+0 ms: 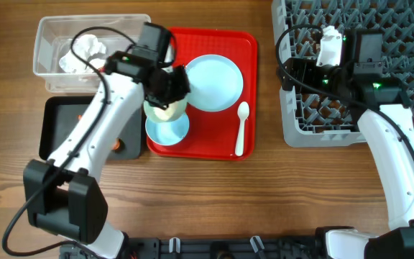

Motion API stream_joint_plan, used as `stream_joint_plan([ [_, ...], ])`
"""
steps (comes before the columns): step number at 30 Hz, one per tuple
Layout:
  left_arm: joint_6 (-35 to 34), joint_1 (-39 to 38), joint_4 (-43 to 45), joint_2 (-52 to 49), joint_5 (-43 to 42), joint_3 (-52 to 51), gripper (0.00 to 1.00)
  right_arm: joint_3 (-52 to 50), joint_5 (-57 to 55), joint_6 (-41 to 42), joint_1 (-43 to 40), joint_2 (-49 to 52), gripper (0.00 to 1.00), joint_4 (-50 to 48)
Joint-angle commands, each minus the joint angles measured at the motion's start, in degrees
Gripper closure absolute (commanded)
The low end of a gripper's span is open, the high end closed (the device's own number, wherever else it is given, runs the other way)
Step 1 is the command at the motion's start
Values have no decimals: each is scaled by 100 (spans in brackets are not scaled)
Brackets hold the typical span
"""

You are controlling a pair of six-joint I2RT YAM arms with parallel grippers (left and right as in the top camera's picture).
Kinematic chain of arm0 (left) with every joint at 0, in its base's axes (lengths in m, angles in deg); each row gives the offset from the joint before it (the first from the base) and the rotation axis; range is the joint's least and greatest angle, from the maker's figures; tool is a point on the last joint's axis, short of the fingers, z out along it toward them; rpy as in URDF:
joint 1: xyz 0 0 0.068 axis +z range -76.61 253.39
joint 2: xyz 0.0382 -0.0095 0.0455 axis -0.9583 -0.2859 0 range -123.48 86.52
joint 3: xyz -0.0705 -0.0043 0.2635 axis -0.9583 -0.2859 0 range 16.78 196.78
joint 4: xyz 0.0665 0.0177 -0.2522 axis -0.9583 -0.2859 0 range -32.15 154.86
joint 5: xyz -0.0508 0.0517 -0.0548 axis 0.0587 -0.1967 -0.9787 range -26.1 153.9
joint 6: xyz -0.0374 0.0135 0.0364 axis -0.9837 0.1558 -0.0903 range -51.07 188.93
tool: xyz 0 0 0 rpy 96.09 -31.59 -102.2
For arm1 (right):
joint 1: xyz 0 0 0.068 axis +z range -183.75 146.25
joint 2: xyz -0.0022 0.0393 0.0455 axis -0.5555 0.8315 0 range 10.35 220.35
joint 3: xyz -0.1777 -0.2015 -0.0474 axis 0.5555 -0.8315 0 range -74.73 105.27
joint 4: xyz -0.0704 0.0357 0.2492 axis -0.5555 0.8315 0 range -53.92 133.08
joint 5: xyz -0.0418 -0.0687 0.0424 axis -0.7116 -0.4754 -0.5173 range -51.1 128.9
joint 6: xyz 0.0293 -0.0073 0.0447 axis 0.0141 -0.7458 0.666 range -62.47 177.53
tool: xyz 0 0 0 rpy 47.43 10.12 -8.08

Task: Sort waste into correct bins and load items into the dishwasher rack
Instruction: 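Tip the green bowl over the black tray to pour out the rice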

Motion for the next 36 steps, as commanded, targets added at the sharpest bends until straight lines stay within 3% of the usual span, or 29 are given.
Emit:
stream_joint_plan([
  [1,35,227,-223,170,-407,116,96,-55,-55,-120,-4,48,5,2],
  [5,321,881,-927,181,-518,114,96,-55,-55,-120,-4,48,5,-26],
  [10,1134,2044,-1421,181,-1296,107,96,-55,-52,-118,-4,48,5,-17],
  [16,2201,3484,-1436,179,-2723,-212,96,-55,-50,-116,-4,48,4,-20],
  [22,3132,4940,-1051,179,-4035,-1200,96,-55,-52,-116,-4,48,4,-24],
  [26,3294,5414,-426,179,-4815,-1740,96,-55,-50,-105,-4,48,5,-13],
  [36,3248,5440,455,179,-5934,-1847,96,-55,-52,-107,-4,48,4,136],
])
